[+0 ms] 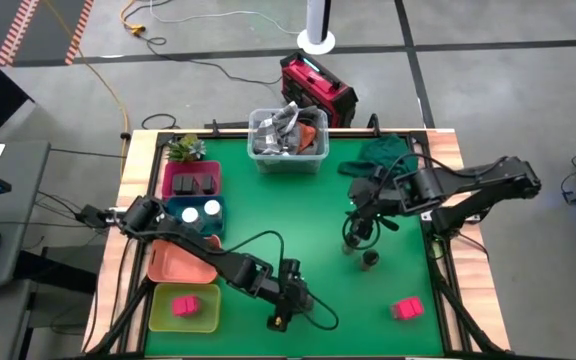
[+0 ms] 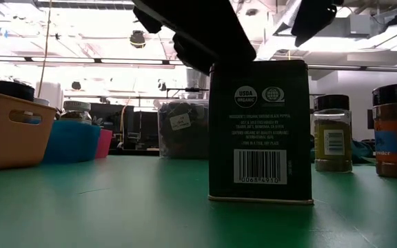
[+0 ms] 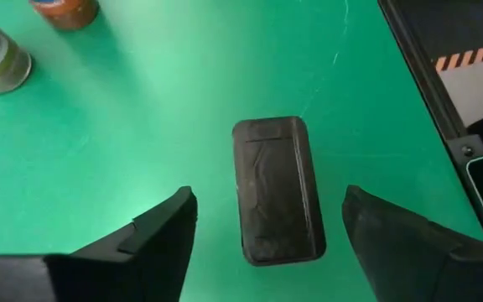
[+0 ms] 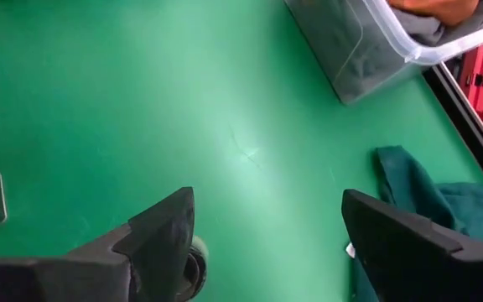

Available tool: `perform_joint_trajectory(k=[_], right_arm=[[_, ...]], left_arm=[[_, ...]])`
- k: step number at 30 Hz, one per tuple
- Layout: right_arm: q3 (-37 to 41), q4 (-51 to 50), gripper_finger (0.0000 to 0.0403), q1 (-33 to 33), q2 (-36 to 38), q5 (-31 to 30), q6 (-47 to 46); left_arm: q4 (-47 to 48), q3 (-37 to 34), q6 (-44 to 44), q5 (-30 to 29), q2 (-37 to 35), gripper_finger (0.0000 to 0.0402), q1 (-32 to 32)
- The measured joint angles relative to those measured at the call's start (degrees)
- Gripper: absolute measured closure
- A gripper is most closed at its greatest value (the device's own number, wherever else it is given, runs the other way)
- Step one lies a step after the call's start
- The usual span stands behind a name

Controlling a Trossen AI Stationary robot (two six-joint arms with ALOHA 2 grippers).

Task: Sort spices by type
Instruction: Put the black seasoning can into the red bin

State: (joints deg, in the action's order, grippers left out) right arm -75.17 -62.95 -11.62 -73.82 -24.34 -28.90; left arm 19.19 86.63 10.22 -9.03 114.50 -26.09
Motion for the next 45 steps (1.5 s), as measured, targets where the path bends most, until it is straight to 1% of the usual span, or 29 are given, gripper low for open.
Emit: perform_joint_trajectory(k=[9,16,26,37,45], right_arm=[[1.1,1.7,0.0075,0.0,0.0,0.0,-1.2],[1.1,4.2,0.0075,0.0,0.0,0.0,-1.1],[1.1,4.9,0.0075,0.0,0.0,0.0,-1.1],[1.1,4.8,0.0075,0.0,0.0,0.0,-0.6],[1.2,4.8,0.0075,0.0,0.0,0.0,0.5]], left_arm=[[1.2,-0.5,-0.9,0.4,0.0,0.0191,-0.2],[0.9,-0.5,-1.2,1.1,0.0,0.0231,-0.1],[0.9,-0.5,-0.9,0.7,0.0,0.0255,0.0],[1.2,-0.5,5.0,-0.9,-0.1,0.0264,0.5],[7.8,2.2,6.1,-2.2,-0.2,0.0265,2.2]])
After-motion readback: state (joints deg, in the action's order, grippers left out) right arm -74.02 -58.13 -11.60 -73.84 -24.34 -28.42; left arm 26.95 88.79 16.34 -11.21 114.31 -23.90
